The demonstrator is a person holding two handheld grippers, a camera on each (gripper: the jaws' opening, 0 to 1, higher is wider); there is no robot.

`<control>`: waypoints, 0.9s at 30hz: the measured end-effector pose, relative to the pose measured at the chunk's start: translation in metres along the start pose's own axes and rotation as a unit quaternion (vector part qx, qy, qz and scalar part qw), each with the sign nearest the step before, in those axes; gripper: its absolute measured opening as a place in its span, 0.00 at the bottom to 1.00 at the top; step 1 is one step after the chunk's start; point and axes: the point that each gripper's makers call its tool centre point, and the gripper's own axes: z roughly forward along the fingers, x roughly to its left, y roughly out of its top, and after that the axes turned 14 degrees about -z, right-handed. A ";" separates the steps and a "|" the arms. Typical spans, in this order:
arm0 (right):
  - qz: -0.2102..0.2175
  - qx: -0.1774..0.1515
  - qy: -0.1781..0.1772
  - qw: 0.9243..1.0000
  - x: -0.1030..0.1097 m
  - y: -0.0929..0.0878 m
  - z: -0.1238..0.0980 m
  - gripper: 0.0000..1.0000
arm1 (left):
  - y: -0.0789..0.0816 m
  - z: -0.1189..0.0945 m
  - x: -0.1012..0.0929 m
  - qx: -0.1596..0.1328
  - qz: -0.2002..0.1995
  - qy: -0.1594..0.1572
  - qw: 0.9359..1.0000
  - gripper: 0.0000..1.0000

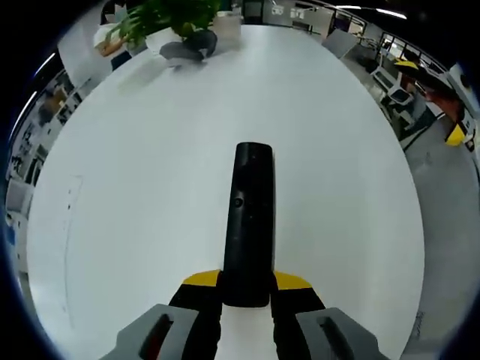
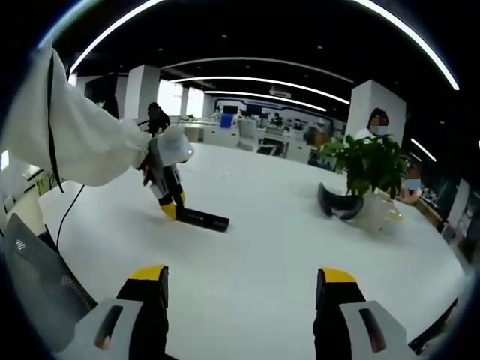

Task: Press the specified remote control buttons in sequence, fully releasing each button before pressing the next.

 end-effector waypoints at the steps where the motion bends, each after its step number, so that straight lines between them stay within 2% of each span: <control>1: 0.000 0.000 0.000 1.000 0.000 0.000 0.000 0.80 | 0.001 0.001 0.001 0.001 0.001 0.000 1.000 0.24; 14: -0.001 -0.002 0.001 1.000 0.000 0.001 0.000 0.78 | 0.003 -0.003 0.021 0.019 -0.012 -0.002 1.000 0.24; 27: -0.002 0.000 0.002 1.000 0.000 0.000 0.000 0.77 | 0.011 -0.004 0.043 0.027 -0.005 0.006 1.000 0.24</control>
